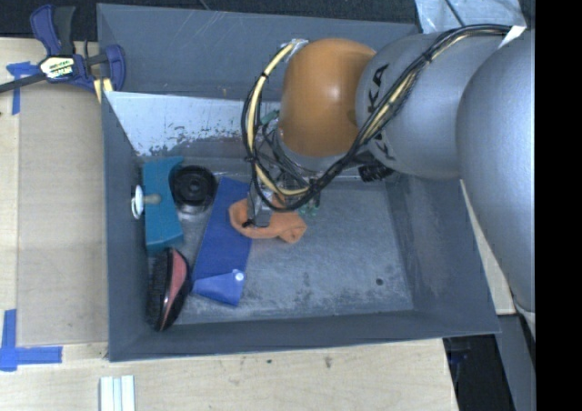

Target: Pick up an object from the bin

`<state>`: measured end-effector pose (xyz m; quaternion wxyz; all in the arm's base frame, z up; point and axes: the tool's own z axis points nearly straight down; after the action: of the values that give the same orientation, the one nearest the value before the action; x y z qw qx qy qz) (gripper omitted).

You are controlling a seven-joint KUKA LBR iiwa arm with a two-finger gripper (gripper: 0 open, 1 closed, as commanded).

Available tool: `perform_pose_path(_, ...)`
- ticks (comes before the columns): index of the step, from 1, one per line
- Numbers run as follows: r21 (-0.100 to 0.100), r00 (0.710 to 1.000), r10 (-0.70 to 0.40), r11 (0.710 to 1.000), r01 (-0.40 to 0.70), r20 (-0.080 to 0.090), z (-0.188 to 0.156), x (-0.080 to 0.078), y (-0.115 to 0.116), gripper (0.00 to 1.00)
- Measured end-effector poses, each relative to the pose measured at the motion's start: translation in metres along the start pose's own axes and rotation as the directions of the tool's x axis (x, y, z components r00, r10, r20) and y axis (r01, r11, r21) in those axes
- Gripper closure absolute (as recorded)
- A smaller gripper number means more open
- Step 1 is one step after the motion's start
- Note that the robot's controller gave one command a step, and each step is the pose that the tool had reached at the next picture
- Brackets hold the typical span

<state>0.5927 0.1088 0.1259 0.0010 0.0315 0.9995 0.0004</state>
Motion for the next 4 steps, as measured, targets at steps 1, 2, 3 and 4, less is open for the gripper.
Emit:
perform_pose_path(1,0.000,1.000,0.000,1.000,0.000,0.000,0.000,0.000,0.000,1.00)
perform_pose_path(2,0.002,1.000,0.010,1.000,-0.010,-0.006,-0.049,0.014,0.011,1.00)
perform_pose_path(3,0.000,0.997,-0.074,0.997,0.074,0.002,-0.080,-0.019,0.029,0.00)
perform_pose_path(4,0.000,0.997,-0.073,0.997,0.073,0.002,-0.080,-0.019,0.029,0.00)
